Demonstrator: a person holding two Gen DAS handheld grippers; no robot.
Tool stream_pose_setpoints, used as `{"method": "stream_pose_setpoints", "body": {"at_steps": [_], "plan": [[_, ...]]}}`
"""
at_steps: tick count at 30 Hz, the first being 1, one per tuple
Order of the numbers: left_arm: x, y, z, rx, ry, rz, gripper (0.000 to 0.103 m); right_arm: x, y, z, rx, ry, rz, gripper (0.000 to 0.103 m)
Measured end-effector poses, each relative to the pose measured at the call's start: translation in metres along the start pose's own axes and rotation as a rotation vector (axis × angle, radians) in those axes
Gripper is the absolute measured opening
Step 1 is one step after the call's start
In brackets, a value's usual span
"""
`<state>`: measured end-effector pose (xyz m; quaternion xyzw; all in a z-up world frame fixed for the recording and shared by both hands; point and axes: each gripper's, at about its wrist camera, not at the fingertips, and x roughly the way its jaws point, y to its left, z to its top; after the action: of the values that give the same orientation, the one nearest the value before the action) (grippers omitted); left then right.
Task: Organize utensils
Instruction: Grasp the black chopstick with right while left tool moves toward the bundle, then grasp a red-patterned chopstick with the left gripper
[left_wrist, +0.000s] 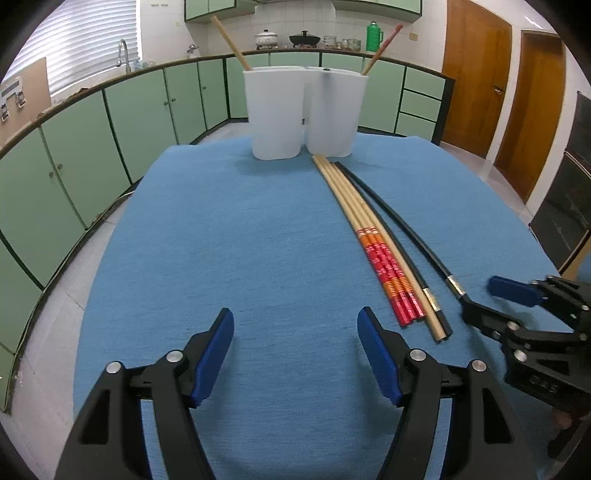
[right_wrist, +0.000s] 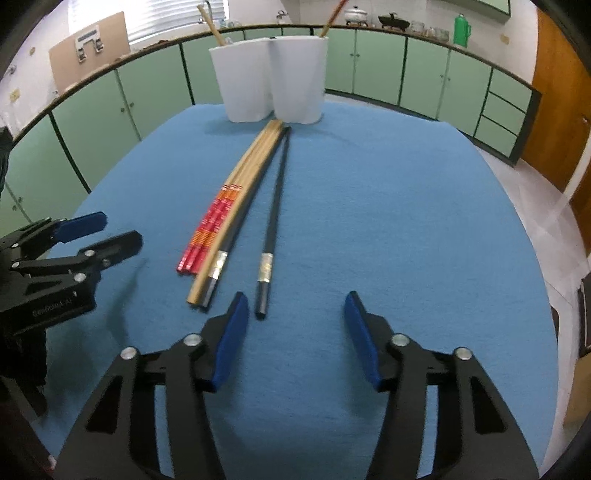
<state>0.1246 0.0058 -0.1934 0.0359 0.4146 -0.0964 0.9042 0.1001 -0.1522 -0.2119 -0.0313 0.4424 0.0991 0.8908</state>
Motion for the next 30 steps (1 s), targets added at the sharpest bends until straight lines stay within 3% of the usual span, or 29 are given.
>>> {"method": "stream_pose_setpoints", "body": {"at_steps": [1,3,12,18,24,30], "plan": [[-0.001,-0.002,0.000,0.003,0.001,-0.005,0.068,0.000,0.001,0.001,-0.006,-0.002,0.001,0.034],[-0.001,-0.005,0.000,0.005,0.001,-0.018,0.068,0.003,0.005,0.005,-0.018,-0.004,0.018,0.006],[0.000,-0.030,-0.005,0.024,0.024,-0.086,0.068,0.004,-0.001,0.007,-0.012,-0.008,0.000,0.006],[0.014,-0.036,-0.003,0.031,0.055,-0.032,0.068,0.006,-0.004,0.007,0.004,-0.010,0.006,0.006],[0.016,-0.015,-0.002,-0.040,0.058,0.058,0.068,0.006,-0.007,0.007,0.014,-0.011,0.019,0.006],[0.008,-0.011,-0.004,-0.062,0.048,0.039,0.068,0.006,-0.008,0.007,0.020,-0.011,0.030,0.007]]}}
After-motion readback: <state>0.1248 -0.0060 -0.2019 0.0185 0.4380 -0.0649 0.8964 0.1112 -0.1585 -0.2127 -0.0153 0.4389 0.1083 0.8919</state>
